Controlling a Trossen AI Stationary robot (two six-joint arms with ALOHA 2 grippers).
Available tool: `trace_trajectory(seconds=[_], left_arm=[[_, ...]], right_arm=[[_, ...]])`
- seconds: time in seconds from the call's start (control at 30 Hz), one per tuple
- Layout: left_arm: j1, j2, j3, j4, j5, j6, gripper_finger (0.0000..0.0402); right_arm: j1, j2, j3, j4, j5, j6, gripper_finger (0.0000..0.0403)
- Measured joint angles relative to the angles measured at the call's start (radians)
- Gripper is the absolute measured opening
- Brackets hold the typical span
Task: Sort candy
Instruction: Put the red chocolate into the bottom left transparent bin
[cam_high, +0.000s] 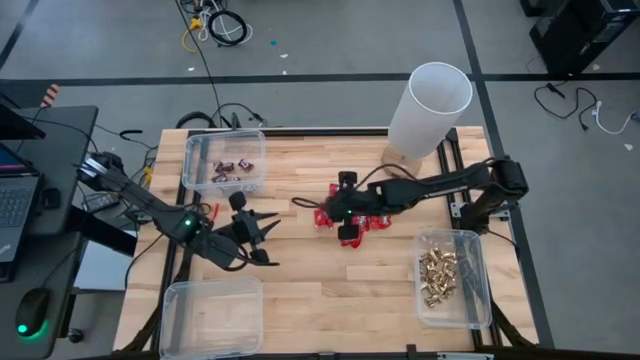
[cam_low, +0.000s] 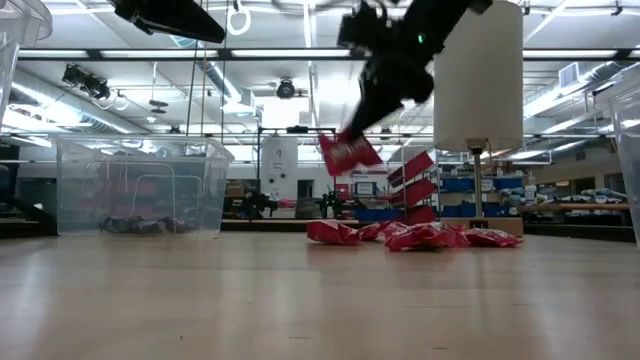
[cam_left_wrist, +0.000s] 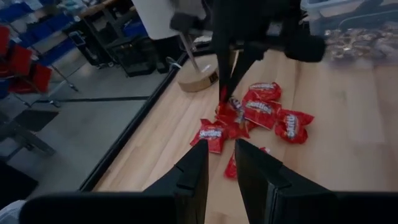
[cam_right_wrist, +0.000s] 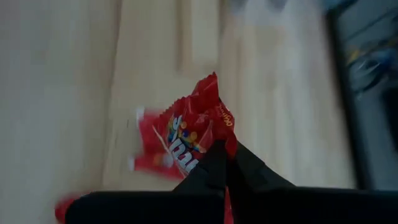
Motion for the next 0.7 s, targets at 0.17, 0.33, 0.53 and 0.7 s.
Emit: trace_trajectory(seconds=[0.17, 0.33, 0.53, 0.7], left_arm=[[0.0, 0.051, 0.0, 0.048, -0.042, 0.045, 0.0082], [0.0, 0.075, 0.0, 0.061, -0.082, 0.051, 0.0084], [0.001, 0.075, 0.0, 0.062, -0.105, 0.042, 0.0106], [0.002, 0.075, 0.0, 0.076, -0.115, 0.017, 0.0138]], right_arm=[[0.067, -0.022, 0.0, 0.193, 0.156, -0.001, 0.0], [0.121, -0.018, 0.0, 0.381, 0.273, -0.076, 0.0], [0.175, -0.017, 0.0, 0.577, 0.32, -0.25, 0.0], [0.197, -0.014, 0.0, 0.664, 0.352, -0.374, 0.0]])
